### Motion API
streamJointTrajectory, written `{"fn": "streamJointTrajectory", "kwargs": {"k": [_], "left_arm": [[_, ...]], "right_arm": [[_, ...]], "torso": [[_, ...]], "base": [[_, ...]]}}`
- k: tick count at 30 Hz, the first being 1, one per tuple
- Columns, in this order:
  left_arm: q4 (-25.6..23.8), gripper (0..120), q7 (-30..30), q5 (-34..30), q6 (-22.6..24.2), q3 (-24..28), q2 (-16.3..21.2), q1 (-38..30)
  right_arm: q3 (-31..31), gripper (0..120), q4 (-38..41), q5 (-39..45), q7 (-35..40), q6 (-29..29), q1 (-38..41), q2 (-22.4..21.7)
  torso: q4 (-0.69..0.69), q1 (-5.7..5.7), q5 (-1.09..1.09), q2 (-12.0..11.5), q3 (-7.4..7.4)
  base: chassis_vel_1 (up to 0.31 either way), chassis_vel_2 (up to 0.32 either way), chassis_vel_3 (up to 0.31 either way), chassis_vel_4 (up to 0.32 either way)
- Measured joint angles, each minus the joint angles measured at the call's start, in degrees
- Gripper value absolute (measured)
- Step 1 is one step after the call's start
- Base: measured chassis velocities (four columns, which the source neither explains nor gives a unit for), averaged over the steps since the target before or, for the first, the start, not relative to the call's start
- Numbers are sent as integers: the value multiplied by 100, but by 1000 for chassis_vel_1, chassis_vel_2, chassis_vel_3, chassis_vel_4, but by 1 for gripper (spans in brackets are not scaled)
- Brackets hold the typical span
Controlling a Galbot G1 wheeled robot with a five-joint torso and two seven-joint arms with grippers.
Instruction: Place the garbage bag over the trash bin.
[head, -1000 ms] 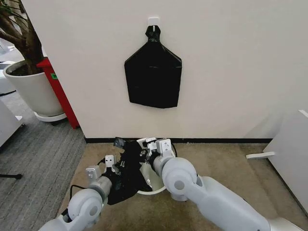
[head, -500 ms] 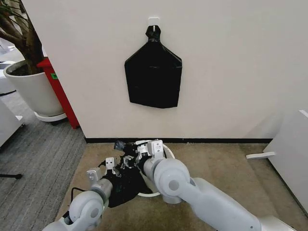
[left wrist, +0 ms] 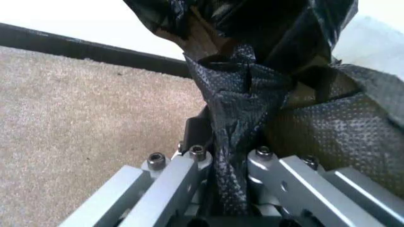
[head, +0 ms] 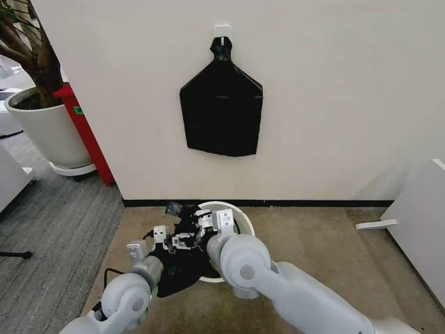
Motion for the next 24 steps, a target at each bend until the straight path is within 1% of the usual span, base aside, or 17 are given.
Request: {"fn": "streamJointTrajectory", "kwargs": {"k": [1,2,3,4,5,6,8,9,10,12,15,16,17,19,21,22,24], "left_arm": [[-11,4,2,0,1,-12,8,2],[-14,4,3,0,0,-18,13,2],[-17,4,5,0,0,-24,19,6],[-17,4,5,0,0,-24,19,6],[-18,4,7,0,1,-27,20,14],[-19,4,8,0,1,-28,18,20],[-27,4,16,5,1,-29,3,37],[-33,4,21,9,1,-30,-4,46],[-33,4,21,9,1,-30,-4,46],[-35,4,29,15,1,-31,-9,55],[-36,4,31,21,1,-42,-6,55],[-37,4,32,21,1,-45,-5,53],[-37,4,32,21,1,-45,-5,53],[-38,4,33,21,0,-49,-3,45],[-44,4,33,21,-1,-49,-2,43],[-52,4,33,21,-2,-50,-4,44],[-65,4,34,21,-6,-55,-11,52]], "right_arm": [[0,85,-2,-5,-10,1,10,13],[1,81,-2,-5,-10,2,23,19],[0,78,-2,0,-10,5,44,29],[0,78,-2,0,-10,5,44,29],[1,71,-2,11,-8,8,74,43],[1,70,-2,18,-5,9,92,50],[-9,59,-3,21,-1,15,119,52],[-17,56,-5,20,0,17,119,53],[-17,56,-5,20,0,17,119,53],[-31,47,-12,5,0,20,101,53],[-53,35,-14,-55,-3,26,33,59],[-57,32,-14,-71,-4,26,16,64],[-57,32,-14,-71,-4,26,16,64],[-82,22,-19,-118,-12,26,-11,72],[-103,16,-31,-138,-14,26,-19,82],[-116,9,-41,-149,-16,27,-21,87],[-141,2,-46,-161,-20,30,-25,90]], "torso": [[0,0,0,0,0],[0,0,0,0,0],[0,0,0,0,0],[0,0,0,0,0],[0,0,0,0,0],[0,0,0,0,0],[0,0,0,0,0],[0,0,0,0,0],[0,0,0,0,0],[0,0,0,0,0],[0,0,0,0,0],[0,0,0,0,0],[0,0,0,0,0],[0,0,0,0,0],[0,0,0,0,0],[0,0,0,0,0],[0,0,0,0,0]], "base": [[0,0,0,0],[0,0,0,0],[0,0,0,0],[0,0,0,0],[0,0,0,0],[0,0,0,0],[0,0,0,0],[0,0,0,0],[0,0,0,0],[0,0,0,0],[0,0,0,0],[0,0,0,0],[0,0,0,0],[0,0,0,0],[0,0,0,0],[0,0,0,0],[0,0,0,0]]}}
